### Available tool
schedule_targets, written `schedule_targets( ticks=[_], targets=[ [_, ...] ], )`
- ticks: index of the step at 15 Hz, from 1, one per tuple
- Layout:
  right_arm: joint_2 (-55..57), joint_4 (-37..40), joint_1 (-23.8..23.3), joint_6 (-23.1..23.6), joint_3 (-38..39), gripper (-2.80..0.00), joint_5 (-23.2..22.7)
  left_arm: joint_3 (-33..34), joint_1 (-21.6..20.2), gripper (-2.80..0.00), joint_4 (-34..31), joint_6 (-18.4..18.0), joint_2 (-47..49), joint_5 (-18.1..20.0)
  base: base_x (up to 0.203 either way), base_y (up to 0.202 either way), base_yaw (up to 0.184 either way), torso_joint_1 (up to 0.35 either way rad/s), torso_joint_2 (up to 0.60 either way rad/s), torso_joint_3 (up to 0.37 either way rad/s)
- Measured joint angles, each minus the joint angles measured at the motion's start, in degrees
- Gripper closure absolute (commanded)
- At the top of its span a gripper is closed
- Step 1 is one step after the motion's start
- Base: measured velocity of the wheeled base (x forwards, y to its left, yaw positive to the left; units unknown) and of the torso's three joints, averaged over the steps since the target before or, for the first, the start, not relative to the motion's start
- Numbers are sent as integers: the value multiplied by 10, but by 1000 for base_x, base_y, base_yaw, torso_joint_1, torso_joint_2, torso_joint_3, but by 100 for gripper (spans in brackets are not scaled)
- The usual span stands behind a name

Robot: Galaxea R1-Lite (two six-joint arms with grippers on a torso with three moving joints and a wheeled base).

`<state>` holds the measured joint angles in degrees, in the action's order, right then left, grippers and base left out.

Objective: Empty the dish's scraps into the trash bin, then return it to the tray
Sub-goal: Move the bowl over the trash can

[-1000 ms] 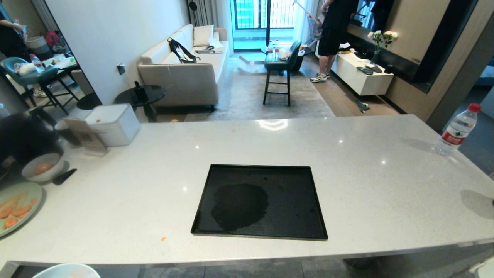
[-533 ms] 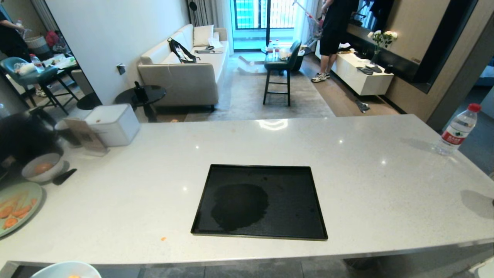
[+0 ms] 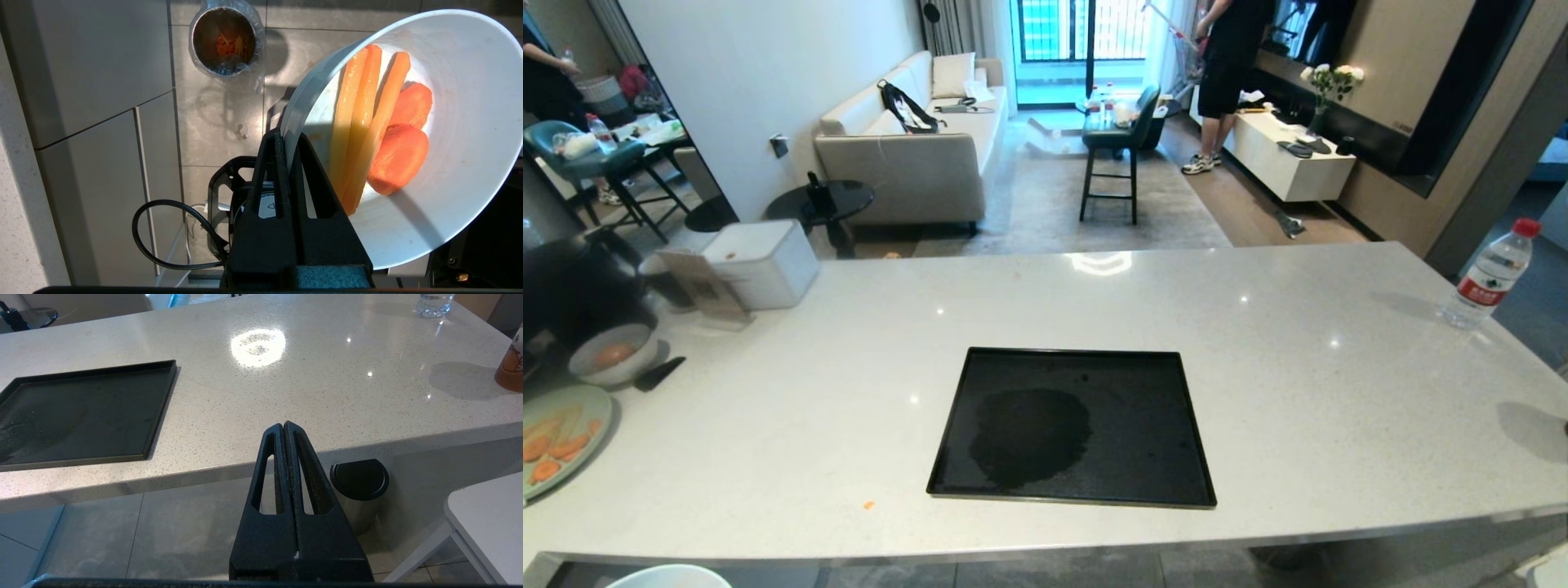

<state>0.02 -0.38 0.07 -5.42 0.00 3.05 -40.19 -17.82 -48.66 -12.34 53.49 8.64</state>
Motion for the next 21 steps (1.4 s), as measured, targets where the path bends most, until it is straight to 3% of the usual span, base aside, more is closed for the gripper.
schedule_targets(
  ticks=[14, 21],
  targets=[
    [0, -1, 0, -1, 0, 0, 0, 8, -1, 0, -1, 0, -2, -2, 0, 0, 0, -1, 1, 2],
    [0, 0, 0, -2, 0, 0, 0, 11, -4, 0, -1, -1, -1, -1, 0, 0, 0, -121, 308, 176]
  ],
)
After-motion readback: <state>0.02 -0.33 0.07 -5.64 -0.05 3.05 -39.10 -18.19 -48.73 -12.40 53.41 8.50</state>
